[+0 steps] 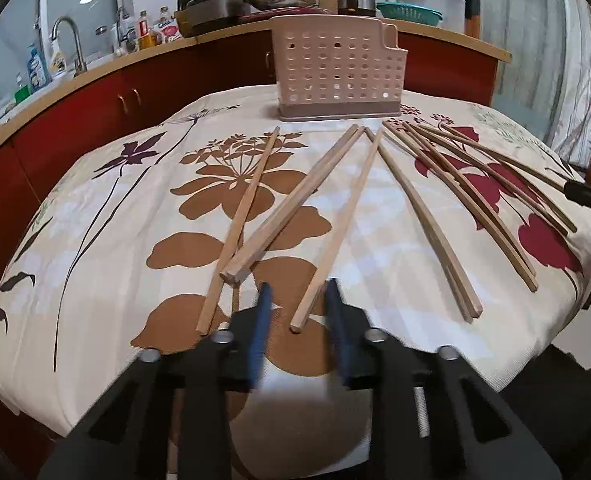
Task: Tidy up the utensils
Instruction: 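Lower the left tool and close it on another chopstick while the right tool holds its chopstick, then lift both held chopsticks and carry them over the pink utensil holder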
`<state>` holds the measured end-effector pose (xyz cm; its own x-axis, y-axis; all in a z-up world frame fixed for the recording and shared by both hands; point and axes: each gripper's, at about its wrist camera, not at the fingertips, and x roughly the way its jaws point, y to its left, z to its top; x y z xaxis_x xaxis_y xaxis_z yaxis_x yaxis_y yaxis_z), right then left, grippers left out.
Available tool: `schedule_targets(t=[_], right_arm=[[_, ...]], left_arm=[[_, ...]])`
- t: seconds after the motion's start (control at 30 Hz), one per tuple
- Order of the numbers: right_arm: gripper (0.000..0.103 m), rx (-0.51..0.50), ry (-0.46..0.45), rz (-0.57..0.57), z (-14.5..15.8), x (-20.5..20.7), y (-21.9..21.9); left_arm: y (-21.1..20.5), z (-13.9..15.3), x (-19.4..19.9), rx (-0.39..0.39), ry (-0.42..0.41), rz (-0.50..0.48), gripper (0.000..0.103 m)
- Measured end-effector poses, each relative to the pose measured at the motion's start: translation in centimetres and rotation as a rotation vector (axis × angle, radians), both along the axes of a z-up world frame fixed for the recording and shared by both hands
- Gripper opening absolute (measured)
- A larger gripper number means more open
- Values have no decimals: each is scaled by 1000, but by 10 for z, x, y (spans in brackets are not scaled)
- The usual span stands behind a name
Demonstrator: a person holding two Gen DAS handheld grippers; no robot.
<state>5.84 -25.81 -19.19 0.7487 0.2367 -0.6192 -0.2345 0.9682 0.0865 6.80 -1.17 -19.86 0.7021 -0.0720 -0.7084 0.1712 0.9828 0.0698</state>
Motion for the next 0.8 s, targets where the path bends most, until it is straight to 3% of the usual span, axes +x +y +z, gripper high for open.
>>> schedule_targets(t=[0.03,0.2,0.8], right_arm=[[7,1,-1,0,1,-1,0],[7,1,-16,4,5,-7,4],[7,7,-103,-16,36,-22,5]], left_arm=[[-1,0,0,6,-1,0,15],[6,4,-3,-57,2,-9,6],[4,57,-26,-42,-191,-14,6]])
